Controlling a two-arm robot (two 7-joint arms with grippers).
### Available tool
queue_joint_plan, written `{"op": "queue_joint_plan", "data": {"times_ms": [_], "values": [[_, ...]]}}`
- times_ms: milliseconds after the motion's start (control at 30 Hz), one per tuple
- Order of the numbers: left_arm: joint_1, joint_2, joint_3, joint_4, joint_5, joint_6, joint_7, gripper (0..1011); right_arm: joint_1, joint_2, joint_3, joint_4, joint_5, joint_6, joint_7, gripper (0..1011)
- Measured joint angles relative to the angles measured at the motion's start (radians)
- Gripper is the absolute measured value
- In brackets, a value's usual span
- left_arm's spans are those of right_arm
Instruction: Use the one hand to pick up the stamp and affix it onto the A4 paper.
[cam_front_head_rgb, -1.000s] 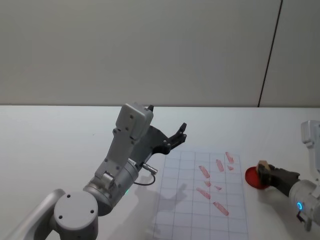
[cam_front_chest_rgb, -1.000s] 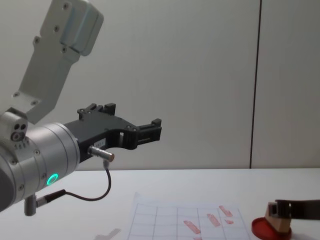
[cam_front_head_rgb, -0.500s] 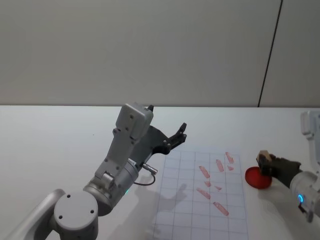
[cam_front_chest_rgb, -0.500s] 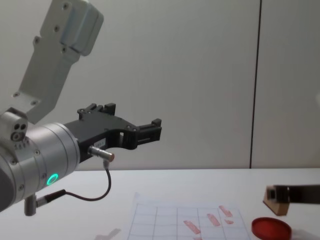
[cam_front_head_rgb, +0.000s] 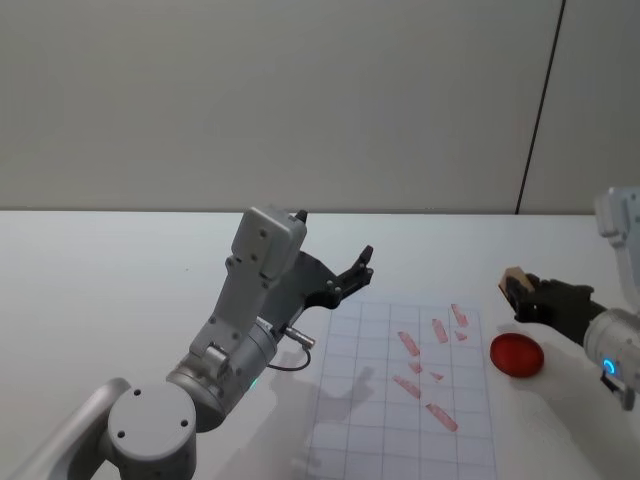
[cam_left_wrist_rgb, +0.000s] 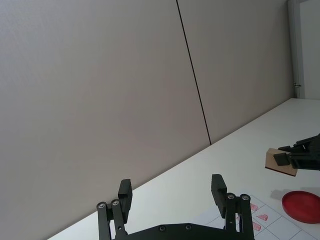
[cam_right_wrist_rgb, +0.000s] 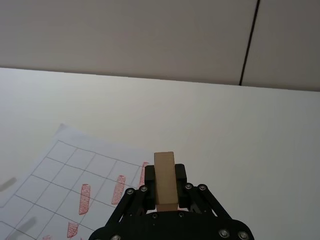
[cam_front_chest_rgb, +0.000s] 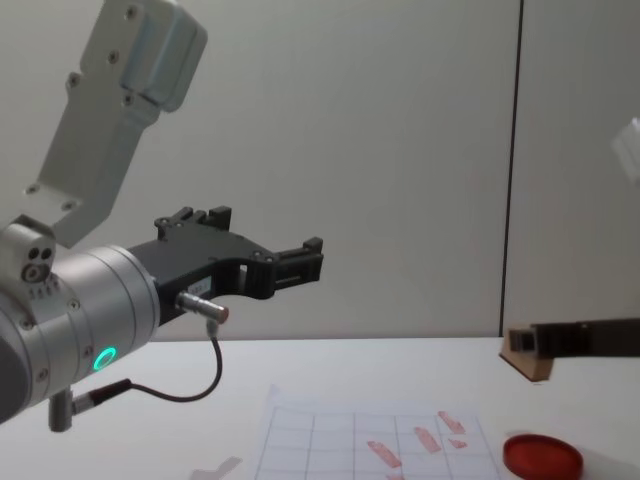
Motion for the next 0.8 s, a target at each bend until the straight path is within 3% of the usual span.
{"op": "queue_joint_plan", "data": {"times_ms": [500, 800], "values": [[0.0, 0.0, 0.0, 0.0, 0.0, 0.0, 0.0, 1002, 0.123, -0.002, -0.007, 0.145, -0.074, -0.033, 0.26, 218], [0.0, 0.0, 0.0, 0.0, 0.0, 0.0, 0.0, 1002, 0.221, -0.016, -0.027, 0.278, -0.153, -0.074, 0.428, 218]]}}
